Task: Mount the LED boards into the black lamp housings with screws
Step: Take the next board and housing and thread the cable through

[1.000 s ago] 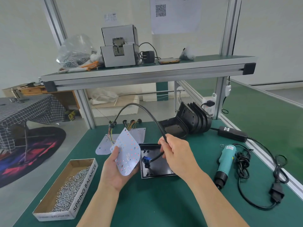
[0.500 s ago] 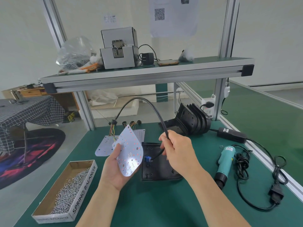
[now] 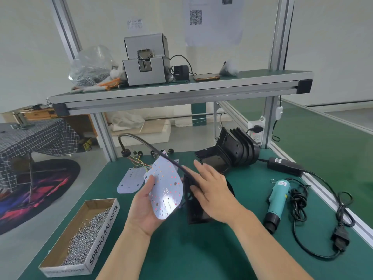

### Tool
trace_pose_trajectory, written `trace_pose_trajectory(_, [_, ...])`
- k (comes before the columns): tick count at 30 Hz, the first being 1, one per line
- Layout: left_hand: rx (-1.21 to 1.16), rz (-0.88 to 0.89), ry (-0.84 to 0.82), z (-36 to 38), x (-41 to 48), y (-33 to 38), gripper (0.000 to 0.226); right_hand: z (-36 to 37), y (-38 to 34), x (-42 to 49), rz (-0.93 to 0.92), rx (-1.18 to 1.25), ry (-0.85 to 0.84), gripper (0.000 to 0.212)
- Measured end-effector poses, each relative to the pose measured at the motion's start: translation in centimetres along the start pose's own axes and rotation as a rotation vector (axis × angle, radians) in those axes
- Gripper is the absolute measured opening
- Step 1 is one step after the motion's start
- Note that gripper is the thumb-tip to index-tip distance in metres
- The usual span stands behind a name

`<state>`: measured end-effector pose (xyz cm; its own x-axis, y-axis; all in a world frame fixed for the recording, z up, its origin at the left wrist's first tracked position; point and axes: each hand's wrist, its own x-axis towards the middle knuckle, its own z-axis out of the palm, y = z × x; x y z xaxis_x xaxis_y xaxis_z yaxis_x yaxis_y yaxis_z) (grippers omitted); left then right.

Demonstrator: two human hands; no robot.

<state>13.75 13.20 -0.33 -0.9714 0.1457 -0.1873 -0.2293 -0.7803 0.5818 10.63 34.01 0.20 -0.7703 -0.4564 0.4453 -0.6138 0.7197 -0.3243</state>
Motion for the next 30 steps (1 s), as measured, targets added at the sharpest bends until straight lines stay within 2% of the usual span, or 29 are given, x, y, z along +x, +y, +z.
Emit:
trace_pose_trajectory(4, [0.01, -0.007, -0.002, 0.2, 0.1, -0.3, 0.063, -1.1, 0.8, 2.2, -0.078, -0.263, -0.206, 0.069])
trace_pose_trajectory(6, [-0.002, 0.006, 0.006, 0.5, 0.1, -0.3, 0.062, -1.9, 1.0, 2.8, -0.061, -0.152, -0.268, 0.064])
trace_pose_trajectory(7, [-0.009, 0.018, 0.01, 0.7, 0.0, -0.3, 0.061, -2.1, 1.2, 2.9, -0.018, -0.045, -0.259, 0.054])
trace_pose_trajectory(9, [0.012, 0.046, 0.014, 1.0, -0.1, -0.2, 0.054, -2.5, 1.5, 2.9, 0.094, 0.078, -0.131, 0.034])
trace_pose_trajectory(11, [0.075, 0.056, 0.025, 0.8, -0.3, -0.3, 0.047, -2.8, 1.8, 2.8, 0.231, 0.082, 0.012, 0.027])
trace_pose_trajectory(12, [0.097, 0.041, 0.021, 0.6, -0.5, -0.6, 0.045, -2.9, 1.8, 2.8, 0.298, 0.095, 0.064, 0.027])
trace_pose_trajectory(15, [0.184, -0.045, -0.001, 0.8, -1.0, -2.0, 0.041, -3.0, 1.1, 2.4, 0.452, 0.178, 0.136, 0.044])
trace_pose_trajectory(18, [0.297, -0.07, -0.006, 1.5, -1.2, -3.5, 0.042, -2.6, -0.2, 2.0, 0.49, 0.311, 0.19, 0.038])
trace_pose_trajectory(20, [0.334, -0.048, 0.001, 1.8, -1.4, -3.9, 0.048, -2.9, -1.0, 1.9, 0.527, 0.487, 0.158, 0.032])
trace_pose_trajectory(24, [0.337, -0.032, -0.014, 2.0, -1.9, -3.1, 0.05, -4.1, -0.9, 0.6, 0.479, 1.263, -0.129, 0.055])
trace_pose_trajectory(26, [0.329, -0.027, 0.013, 1.8, -2.1, -2.4, 0.045, -4.7, 0.0, -0.2, 0.454, 1.426, -0.25, 0.053])
trace_pose_trajectory(28, [0.31, -0.006, 0.047, 1.5, -2.4, -1.4, 0.047, -5.0, 0.5, -0.8, 0.515, 1.232, -0.277, 0.063])
trace_pose_trajectory(30, [0.298, 0.035, 0.054, 1.4, -2.8, -0.3, 0.043, -4.9, 2.0, -0.9, 0.591, 0.635, -0.249, 0.071])
